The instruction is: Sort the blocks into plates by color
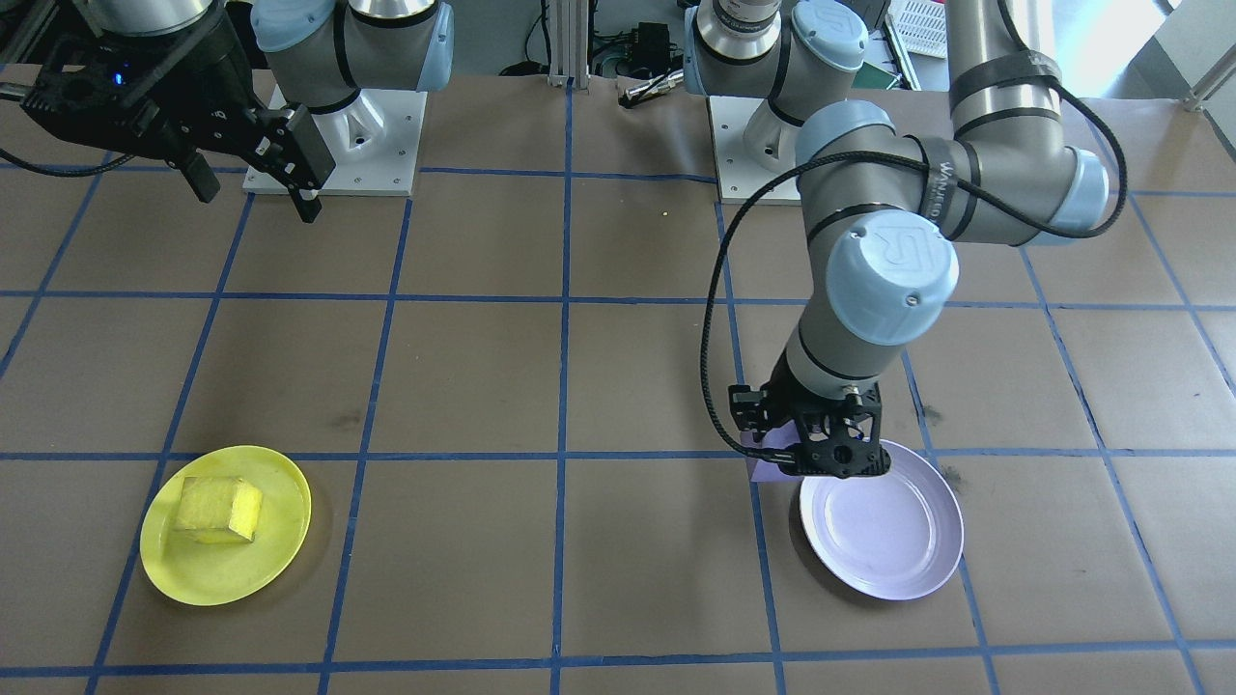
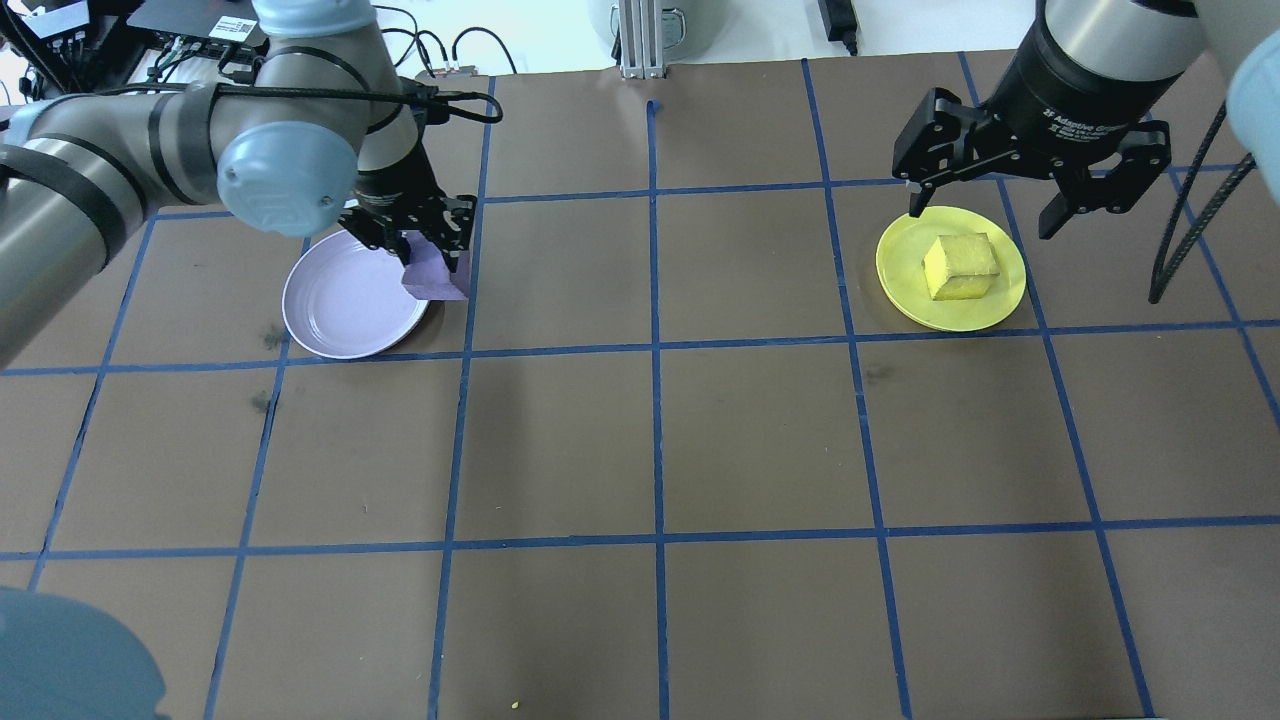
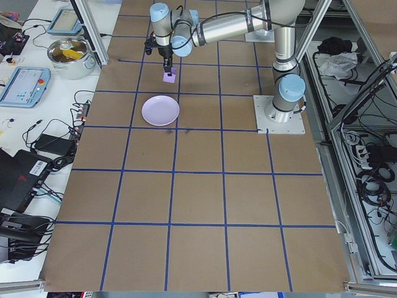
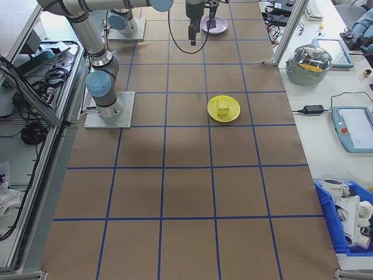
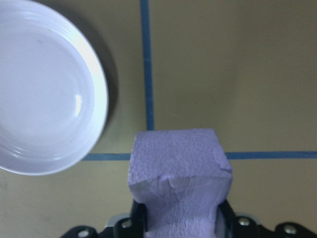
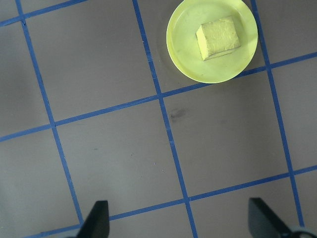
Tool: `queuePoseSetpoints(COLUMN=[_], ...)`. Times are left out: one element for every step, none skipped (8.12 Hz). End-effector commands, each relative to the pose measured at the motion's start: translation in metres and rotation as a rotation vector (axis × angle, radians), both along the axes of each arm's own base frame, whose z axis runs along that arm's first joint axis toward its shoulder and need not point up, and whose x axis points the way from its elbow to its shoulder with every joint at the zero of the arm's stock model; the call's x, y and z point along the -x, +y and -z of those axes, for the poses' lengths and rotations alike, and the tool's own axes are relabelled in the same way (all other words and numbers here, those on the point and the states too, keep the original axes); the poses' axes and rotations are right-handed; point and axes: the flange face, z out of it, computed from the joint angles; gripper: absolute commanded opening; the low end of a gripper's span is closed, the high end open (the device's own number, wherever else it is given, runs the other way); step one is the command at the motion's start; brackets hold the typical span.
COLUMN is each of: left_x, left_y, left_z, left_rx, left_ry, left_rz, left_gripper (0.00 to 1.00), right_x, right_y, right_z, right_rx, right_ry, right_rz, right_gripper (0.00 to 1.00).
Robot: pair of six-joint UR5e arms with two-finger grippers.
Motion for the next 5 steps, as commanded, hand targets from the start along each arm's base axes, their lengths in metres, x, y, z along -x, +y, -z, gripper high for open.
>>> queuePoseSetpoints(left_x=[-0.095,-0.109,-0.112,-0.114,-0.115], left_y=[-0.022,-0.031,-0.037,-0.043,-0.048], left_z=[0.001,0.008,0.023,0.043,0.054], left_rx=[0.001,0.032,0.022,0.000,0.004], left_ry=[-0.003,-0.009,-0.007,-0.001,-0.001], left_rz=[0.082,0.113,0.113,0.145,0.166], left_gripper=[0.00,0.00,0.00,0.00,0.03], right_x=[-0.002,-0.002,-0.002,-0.002,-0.002], right_y=[0.007,0.008,0.011,0.015,0.015], right_z=[-0.009,-0.011,-0.015,-0.018,-0.018], right_rx=[0.024,0.024,0.031,0.038,0.038], right_ry=[0.000,0.002,0.001,0.001,0.001], right_rz=[-0.004,-0.006,-0.006,-0.006,-0.006], right_gripper=[1.00,1.00,1.00,1.00,1.00])
